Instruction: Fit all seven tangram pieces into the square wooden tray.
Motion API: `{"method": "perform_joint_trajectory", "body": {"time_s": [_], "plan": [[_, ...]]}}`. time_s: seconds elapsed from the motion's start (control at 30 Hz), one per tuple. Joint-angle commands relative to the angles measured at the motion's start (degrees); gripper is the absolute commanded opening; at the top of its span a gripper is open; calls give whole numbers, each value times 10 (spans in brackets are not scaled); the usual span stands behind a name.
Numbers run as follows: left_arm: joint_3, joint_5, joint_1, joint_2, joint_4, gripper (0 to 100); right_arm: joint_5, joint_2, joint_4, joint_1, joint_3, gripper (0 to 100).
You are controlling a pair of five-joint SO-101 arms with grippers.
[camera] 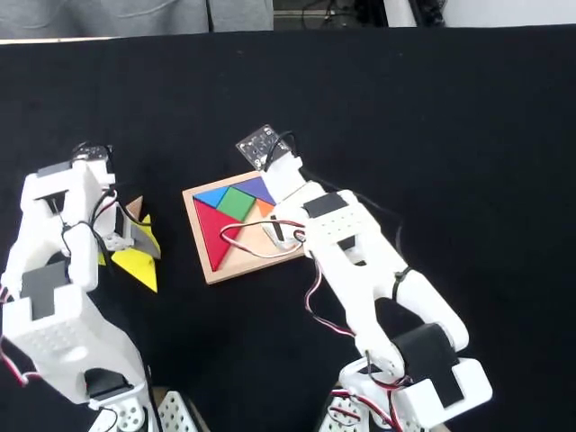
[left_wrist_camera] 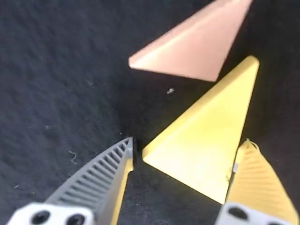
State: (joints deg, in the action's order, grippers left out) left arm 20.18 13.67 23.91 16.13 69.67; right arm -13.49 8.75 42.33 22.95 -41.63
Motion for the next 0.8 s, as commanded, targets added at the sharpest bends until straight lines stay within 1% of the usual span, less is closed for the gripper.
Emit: {"method": "perform_joint_trajectory", "body": {"time_s": [0.0,0.3,0.6,0.63,0.73,0.77], "plan": [[-57,-18,-2,25,-4,334,-4,27,-6,11,1,15],[-54,-18,-45,32,-2,271,-5,27,-5,11,1,15],[-46,-25,-29,27,-1,268,-5,27,-4,11,1,15],[-51,-25,-29,24,6,268,-5,27,-4,11,1,15],[-83,-57,-12,-27,69,273,-5,27,-4,11,1,15],[-89,-68,-5,-52,84,293,-5,27,-4,11,1,15]]}}
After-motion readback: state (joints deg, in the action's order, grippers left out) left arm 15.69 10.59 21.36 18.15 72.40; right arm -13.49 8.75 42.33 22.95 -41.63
